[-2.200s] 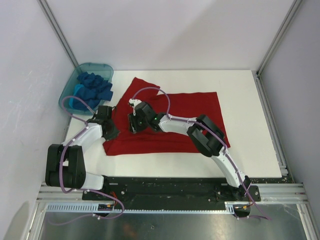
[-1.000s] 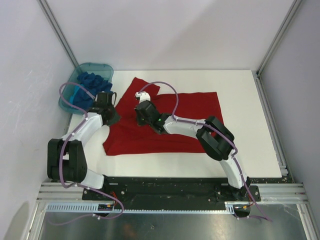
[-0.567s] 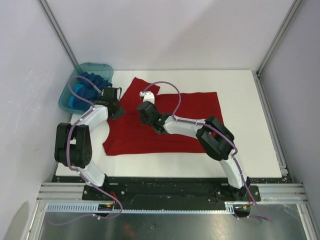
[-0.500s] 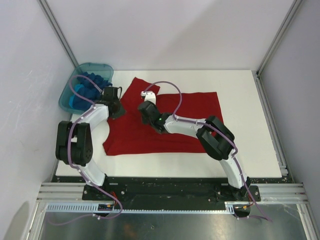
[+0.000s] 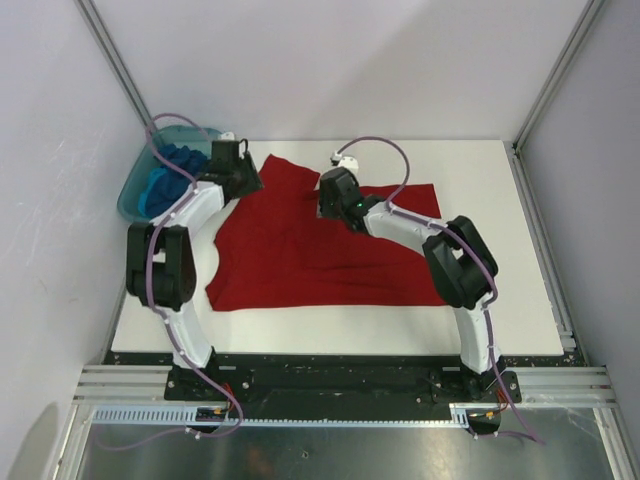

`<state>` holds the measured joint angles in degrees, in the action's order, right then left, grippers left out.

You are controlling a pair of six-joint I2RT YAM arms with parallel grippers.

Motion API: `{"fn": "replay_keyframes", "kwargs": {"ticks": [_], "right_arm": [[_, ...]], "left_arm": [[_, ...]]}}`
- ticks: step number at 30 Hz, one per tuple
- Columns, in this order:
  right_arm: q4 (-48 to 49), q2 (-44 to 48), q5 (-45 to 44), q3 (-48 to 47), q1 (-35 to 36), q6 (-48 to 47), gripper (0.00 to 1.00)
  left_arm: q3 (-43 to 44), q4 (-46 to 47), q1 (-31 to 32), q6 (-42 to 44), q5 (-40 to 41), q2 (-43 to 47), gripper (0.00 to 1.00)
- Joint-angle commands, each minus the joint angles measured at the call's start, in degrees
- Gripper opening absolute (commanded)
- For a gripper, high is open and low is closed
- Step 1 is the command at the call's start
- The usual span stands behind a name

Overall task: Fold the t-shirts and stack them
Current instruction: Grap the side of the flattened tshirt furthest away from the robot with both arms

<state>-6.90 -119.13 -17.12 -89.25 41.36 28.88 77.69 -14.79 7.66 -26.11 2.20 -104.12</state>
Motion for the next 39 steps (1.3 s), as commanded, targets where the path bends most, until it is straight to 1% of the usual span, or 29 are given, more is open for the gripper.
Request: {"fn": "replay_keyframes", "kwargs": {"ticks": [1,6,16,22,26,28,33,39], "right_arm": [[-2.2,4.5,3.0,1.0,-2.2,-0.1,0.50],[-3.1,6.1,5.3,2.7,-5.7,-1.2,0.50],[-2.3,7.5,9.6,3.3,-12.2,-3.0,0.49],[-2.6,8.1,11.0,3.3,-15.0,-3.4,0.49],[-3.0,8.4,12.3,3.3,-16.7,-3.2,0.48],[-3.2,8.5,12.8,3.4,-17.4,-3.3,0.48],[-3.8,8.9,14.5,4.1,-19.2,-3.3,0.48],[-3.8,9.4,16.4,5.2,-21.7,-2.9,0.47]], "left_arm": [[10.0,2.3,1.1,4.6,1.4,-7.2,0.52],[21.3,2.2,1.4,8.7,3.5,-16.9,0.51],[37.6,1.8,1.4,16.1,5.4,-29.5,0.53],[48.4,-1.9,1.5,20.7,6.0,-36.9,0.56],[50.5,-3.6,1.3,19.9,5.6,-39.3,0.56],[50.9,-4.2,1.3,19.0,7.2,-39.6,0.55],[50.9,-6.7,0.4,13.0,9.3,-39.7,0.52],[51.3,-8.5,-0.3,8.6,10.5,-40.4,0.53]]}}
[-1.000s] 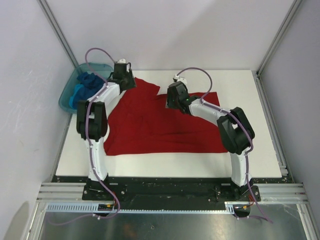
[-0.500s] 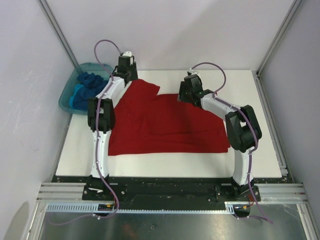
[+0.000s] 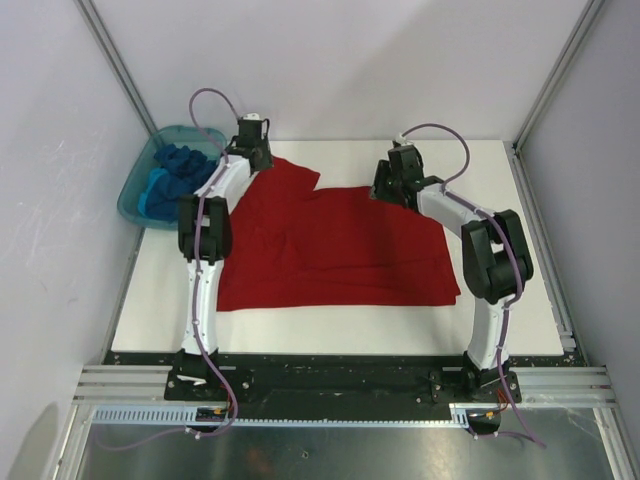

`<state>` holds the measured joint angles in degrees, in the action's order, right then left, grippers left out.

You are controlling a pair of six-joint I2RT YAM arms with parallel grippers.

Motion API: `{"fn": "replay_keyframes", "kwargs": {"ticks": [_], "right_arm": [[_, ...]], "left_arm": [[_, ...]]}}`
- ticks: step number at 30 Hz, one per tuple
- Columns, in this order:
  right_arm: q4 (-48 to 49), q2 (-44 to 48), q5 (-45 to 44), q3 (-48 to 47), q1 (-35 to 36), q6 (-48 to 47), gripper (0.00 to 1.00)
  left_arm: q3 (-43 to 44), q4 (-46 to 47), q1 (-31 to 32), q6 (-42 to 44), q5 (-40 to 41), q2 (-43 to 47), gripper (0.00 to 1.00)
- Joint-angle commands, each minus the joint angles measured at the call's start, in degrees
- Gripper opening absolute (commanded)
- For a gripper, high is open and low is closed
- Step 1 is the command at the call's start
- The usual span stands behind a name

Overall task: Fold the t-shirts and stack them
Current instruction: Grap the side of the flattened tshirt furthest away from the robot with both arms

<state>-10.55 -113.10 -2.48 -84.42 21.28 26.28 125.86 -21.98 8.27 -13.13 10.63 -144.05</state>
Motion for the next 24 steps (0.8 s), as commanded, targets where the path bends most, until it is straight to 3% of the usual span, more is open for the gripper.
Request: {"fn": "replay_keyframes", "kwargs": {"ticks": [1,18,24], "right_arm": [[-0.2,3.4,1.7,0.4,-2.0,-0.2,0.47],[0.9,2.5,7.5,0.8,-6.6,1.5,0.46],[1.4,2.1,8.7,0.8,-8.1,2.1,0.46]], "left_arm": [[3.2,-1.7,-1.2,-5.4,2.0,-0.5,0.52],[4.7,-5.3,-3.5,-13.2,-5.1,-3.2,0.45],[4.7,-5.6,-3.4,-13.5,-7.5,-3.8,0.36]]}}
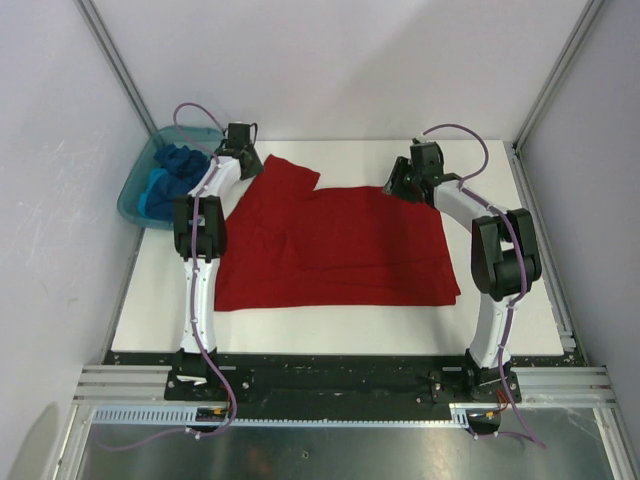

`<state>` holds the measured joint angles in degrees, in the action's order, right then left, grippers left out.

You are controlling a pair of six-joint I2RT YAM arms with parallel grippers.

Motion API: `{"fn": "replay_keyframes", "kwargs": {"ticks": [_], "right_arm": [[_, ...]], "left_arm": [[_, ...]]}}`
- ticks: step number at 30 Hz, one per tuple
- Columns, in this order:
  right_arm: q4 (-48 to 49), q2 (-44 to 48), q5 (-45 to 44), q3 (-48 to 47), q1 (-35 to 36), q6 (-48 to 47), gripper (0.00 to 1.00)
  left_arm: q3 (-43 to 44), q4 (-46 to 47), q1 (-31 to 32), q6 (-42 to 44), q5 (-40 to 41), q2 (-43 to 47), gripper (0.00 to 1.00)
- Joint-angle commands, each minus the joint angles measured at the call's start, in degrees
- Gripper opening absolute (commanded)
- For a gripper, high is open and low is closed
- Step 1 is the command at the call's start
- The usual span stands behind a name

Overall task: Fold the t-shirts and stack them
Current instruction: Grap the side of the flattened tshirt furthest away from the robot with both arms

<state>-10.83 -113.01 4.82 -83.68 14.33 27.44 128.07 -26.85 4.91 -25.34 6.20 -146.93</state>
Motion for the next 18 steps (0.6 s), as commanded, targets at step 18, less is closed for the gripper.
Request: {"fn": "replay_keyframes", "kwargs": {"ticks": [18], "right_arm": [[2.3,-7.3,2.0,-7.4,-10.4,1.3,0.46]], "left_arm": [[0.7,-0.8,1.1,0.1,-4.1,0.4,0.03]]}}
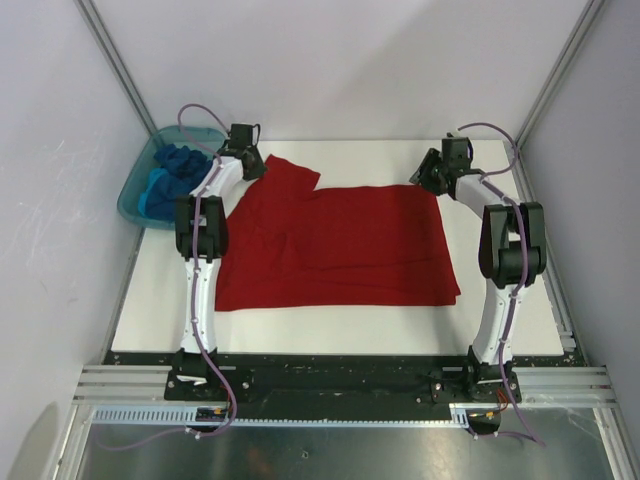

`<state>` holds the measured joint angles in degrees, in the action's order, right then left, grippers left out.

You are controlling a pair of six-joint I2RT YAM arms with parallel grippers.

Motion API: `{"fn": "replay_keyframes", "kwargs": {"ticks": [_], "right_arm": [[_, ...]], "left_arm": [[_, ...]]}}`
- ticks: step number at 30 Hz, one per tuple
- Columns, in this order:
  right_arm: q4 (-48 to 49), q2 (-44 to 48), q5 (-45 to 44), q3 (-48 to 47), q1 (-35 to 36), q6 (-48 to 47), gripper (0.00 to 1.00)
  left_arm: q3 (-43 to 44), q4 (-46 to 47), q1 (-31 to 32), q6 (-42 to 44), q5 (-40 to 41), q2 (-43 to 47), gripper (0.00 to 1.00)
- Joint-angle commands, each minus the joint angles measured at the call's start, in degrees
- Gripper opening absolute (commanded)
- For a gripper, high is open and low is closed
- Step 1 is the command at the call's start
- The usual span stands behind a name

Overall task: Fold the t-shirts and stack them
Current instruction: Grap the side of the flattened tshirt furthest away from the robot with both arms

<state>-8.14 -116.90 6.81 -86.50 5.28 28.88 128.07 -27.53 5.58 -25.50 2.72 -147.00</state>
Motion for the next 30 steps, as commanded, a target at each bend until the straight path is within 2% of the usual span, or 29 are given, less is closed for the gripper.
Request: {"fn": "replay_keyframes", "kwargs": {"ticks": [1,17,30], "right_arm": [[-0.8,-4.4,-0.2,-5.6,-1.7,-0.3,0.47],[-6.6,-17.4,-4.6,-20.4,-6.9,0.1,0.43],[-8.1,-19.2,-4.6,-20.7,-5.6,-0.4,0.43]], "left_arm": [[0.8,-0.1,0.4,0.2,-0.4,0.7,0.01],[0.5,0.6,0.6,1.6,-0.7,3.0,0.00],[0.1,0.9,0.7,1.5,-1.1,3.2,0.00]]}}
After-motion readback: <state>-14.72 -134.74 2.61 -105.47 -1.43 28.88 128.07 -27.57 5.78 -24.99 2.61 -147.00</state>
